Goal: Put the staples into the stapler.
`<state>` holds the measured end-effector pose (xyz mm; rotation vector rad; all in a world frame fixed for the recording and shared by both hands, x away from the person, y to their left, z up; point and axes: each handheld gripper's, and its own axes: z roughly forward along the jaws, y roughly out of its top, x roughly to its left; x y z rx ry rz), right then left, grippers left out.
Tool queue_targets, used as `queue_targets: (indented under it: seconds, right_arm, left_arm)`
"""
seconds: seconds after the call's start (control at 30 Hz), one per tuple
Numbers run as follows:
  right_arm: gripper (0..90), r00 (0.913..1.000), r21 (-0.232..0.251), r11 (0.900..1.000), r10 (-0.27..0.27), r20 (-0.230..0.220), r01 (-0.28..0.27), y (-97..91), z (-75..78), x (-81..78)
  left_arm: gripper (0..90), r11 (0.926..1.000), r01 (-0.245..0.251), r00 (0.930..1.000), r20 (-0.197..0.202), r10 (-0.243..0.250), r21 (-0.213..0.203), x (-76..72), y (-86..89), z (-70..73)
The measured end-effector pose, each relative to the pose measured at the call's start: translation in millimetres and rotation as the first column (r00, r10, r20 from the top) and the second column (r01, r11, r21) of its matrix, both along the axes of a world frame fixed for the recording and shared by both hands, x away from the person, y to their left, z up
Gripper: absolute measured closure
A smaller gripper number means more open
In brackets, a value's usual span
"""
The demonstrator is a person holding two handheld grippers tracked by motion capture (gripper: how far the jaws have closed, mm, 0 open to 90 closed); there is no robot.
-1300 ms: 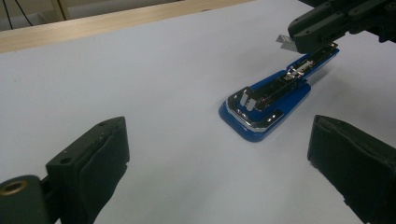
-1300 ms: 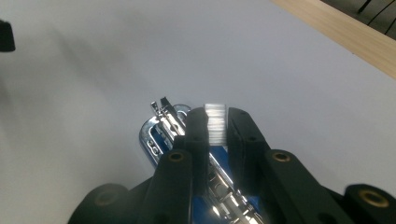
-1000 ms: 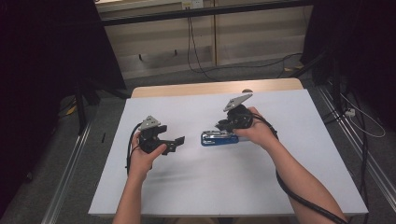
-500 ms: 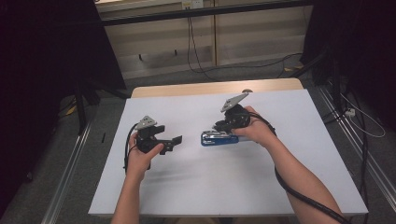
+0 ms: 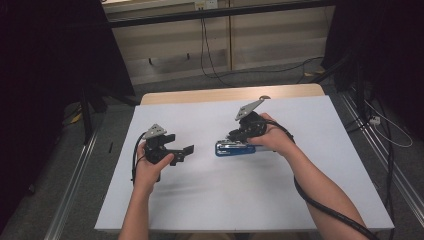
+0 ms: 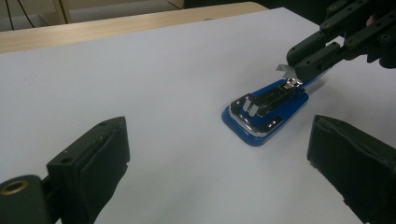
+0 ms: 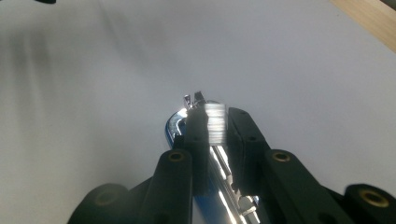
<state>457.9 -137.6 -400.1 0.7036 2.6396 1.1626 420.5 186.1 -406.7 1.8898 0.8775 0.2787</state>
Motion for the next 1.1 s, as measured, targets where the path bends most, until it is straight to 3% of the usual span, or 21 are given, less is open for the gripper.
queue_targets:
  seconds: [0.63, 1.1]
  right_arm:
    - [79.7, 0.9948, -0.024, 0.9945, 0.102, -0.007, -0.102, 7.3, -8.4, 6.8]
    - [79.7, 0.9930, 0.000, 0.9930, 0.118, -0.003, -0.118, 5.1, -7.1, 15.0]
  left_arm:
    - [5.9, 1.0000, -0.004, 0.9999, -0.010, 0.004, 0.006, 2.1, 1.3, -2.4]
    - [5.8, 0.9997, -0.005, 0.9998, -0.019, 0.005, 0.022, 2.9, 1.4, -4.7]
